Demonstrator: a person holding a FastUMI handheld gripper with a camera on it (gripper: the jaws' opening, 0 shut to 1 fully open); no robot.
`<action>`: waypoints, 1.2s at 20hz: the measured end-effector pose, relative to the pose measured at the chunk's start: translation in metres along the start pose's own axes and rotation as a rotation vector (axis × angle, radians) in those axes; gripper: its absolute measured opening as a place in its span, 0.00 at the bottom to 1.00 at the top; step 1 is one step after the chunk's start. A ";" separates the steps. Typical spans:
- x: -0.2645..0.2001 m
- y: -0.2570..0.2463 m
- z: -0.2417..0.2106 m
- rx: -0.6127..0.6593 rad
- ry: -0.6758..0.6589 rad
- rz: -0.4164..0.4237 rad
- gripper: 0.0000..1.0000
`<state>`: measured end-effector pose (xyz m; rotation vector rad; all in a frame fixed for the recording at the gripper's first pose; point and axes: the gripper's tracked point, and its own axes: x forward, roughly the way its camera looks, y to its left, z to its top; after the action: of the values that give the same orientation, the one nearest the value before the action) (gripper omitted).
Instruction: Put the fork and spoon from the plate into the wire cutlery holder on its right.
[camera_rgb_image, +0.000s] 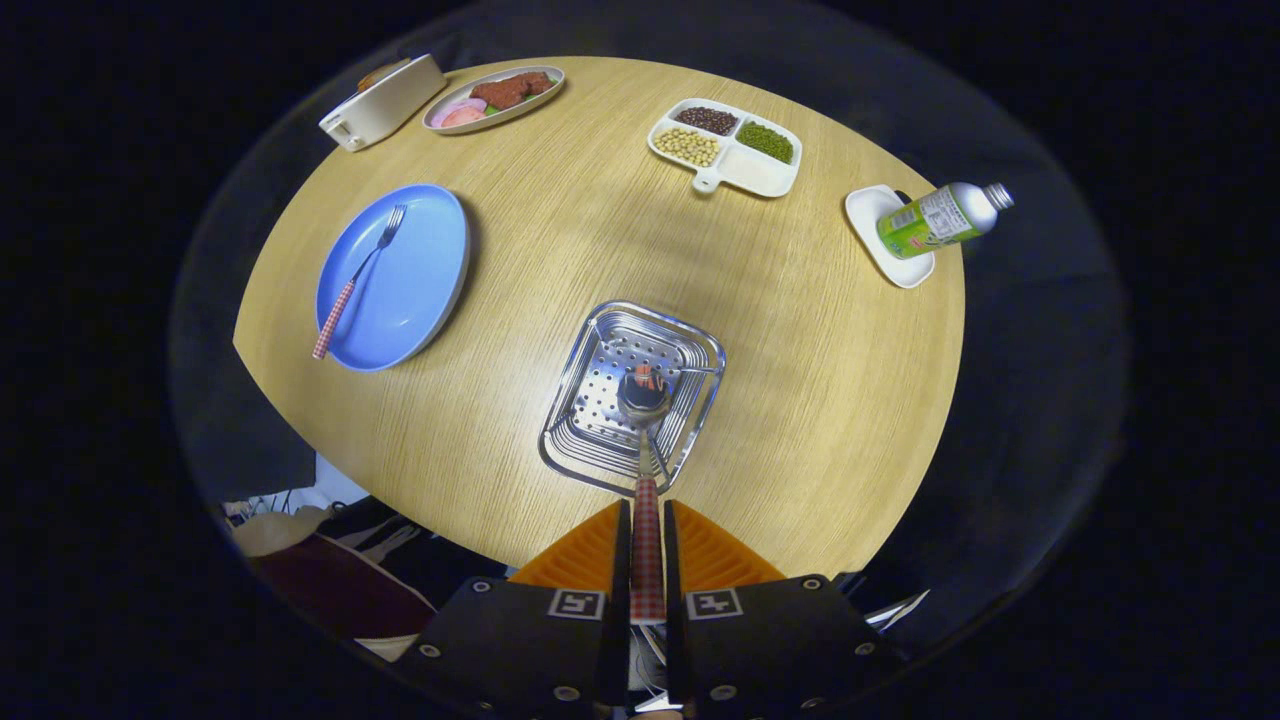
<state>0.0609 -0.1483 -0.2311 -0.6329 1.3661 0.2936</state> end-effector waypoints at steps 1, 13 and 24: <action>-0.004 -0.002 0.003 0.019 -0.021 -0.006 0.17; -0.088 0.035 0.045 0.218 -0.462 -0.119 0.91; -0.051 0.180 0.102 0.279 -0.700 -0.022 0.99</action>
<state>0.0352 0.0630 -0.2193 -0.2653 0.7056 0.2659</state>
